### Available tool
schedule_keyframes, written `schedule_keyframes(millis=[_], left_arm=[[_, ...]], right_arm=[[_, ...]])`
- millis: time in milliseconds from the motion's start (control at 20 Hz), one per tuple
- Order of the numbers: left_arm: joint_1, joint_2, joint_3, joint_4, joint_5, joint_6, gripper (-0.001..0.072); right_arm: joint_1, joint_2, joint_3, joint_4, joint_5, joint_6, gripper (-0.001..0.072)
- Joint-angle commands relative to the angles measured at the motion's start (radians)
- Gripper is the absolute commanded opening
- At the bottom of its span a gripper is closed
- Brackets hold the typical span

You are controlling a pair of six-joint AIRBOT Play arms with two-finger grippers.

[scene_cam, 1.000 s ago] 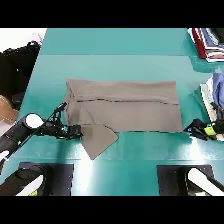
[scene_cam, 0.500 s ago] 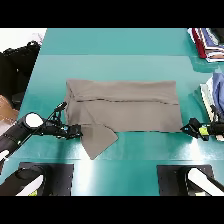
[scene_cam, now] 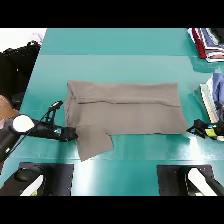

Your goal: Fold the shirts.

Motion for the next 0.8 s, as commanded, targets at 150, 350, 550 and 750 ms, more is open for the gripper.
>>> schedule_keyframes(millis=[150, 350, 550, 750], left_arm=[[0.0, 0.216, 0.072, 0.017, -0.302, -0.101, 0.0025], [0.0, 0.111, 0.246, 0.11, -0.134, -0.04, 0.0026], [0.0, -0.12, 0.367, 0.188, 0.043, 0.005, 0.0028], [0.0, -0.353, 0.464, 0.21, 0.195, 0.005, 0.0028]], right_arm=[[0.0, 0.27, 0.014, -0.056, 0.17, 0.035, 0.0016], [0.019, 0.219, 0.1, -0.056, 0.152, 0.059, 0.0016], [0.182, 0.003, 0.274, -0.061, 0.038, 0.076, 0.0015], [0.291, -0.266, 0.476, -0.057, -0.031, 0.12, 0.0016]])
